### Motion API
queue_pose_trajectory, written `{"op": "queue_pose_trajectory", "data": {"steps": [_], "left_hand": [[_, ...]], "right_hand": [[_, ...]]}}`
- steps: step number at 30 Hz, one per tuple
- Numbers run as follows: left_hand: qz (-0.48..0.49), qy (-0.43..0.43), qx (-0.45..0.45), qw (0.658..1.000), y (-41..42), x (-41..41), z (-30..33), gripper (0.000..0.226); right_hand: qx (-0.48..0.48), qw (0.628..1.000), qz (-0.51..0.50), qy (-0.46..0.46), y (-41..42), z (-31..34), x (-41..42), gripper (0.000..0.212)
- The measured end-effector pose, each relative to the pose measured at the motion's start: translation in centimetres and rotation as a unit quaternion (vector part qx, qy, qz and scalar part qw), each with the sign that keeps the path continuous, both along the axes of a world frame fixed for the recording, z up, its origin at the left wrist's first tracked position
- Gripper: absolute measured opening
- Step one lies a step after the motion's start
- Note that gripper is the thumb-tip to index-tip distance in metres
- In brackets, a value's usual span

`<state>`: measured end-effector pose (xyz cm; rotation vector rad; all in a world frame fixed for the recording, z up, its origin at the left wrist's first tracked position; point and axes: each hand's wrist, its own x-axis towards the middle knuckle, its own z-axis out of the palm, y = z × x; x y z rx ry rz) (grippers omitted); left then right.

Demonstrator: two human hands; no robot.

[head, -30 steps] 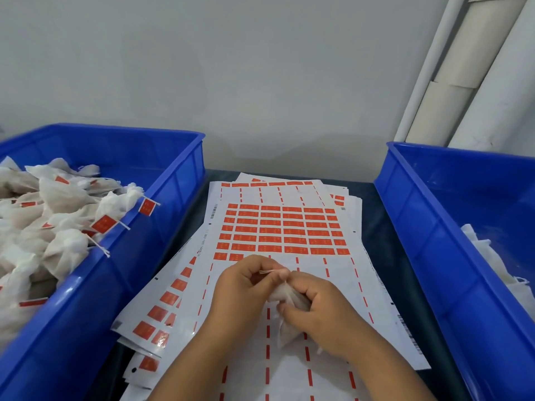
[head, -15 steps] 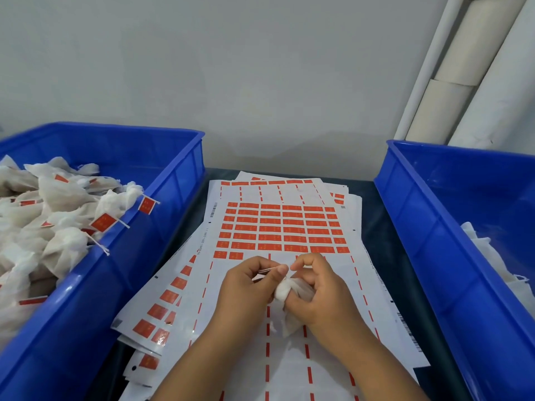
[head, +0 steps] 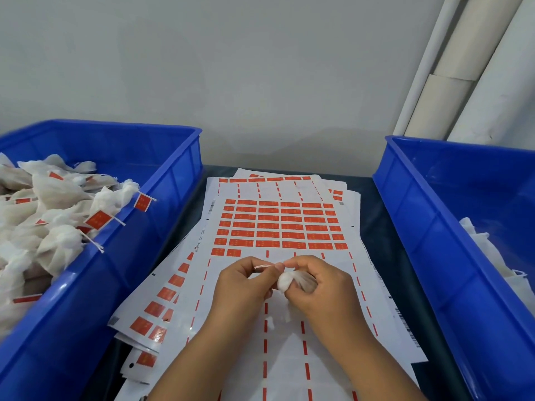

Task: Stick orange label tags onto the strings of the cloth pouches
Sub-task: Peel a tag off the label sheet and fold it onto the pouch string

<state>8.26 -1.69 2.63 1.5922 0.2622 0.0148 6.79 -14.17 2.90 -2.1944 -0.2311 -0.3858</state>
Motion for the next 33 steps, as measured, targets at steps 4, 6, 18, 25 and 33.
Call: {"op": "queue_pose_trajectory", "data": {"steps": [4, 6, 18, 25, 33], "left_hand": [[-0.016, 0.014, -0.044, 0.999, 0.2, -0.1, 0.1, 0.014], [-0.030, 0.024, -0.079, 0.996, 0.2, -0.2, 0.3, 0.016], [0.013, -0.031, 0.020, 0.999, -0.2, -0.6, 0.8, 0.009], [-0.040, -0.177, 0.172, 0.968, -0.4, -1.1, 0.3, 0.023], [-0.037, -0.222, 0.296, 0.928, -0.3, -1.1, 0.1, 0.022]], "right_hand": [[0.018, 1.000, -0.011, -0.014, 0.0, -0.3, -0.1, 0.017], [0.036, 0.999, -0.007, -0.001, 0.1, -0.2, -0.1, 0.016], [0.089, 0.987, -0.060, 0.124, -0.2, -0.5, 0.9, 0.011], [0.264, 0.933, -0.065, 0.235, -0.5, 0.3, 1.0, 0.027], [0.311, 0.905, -0.047, 0.287, -0.6, 0.7, 0.9, 0.014]]}}
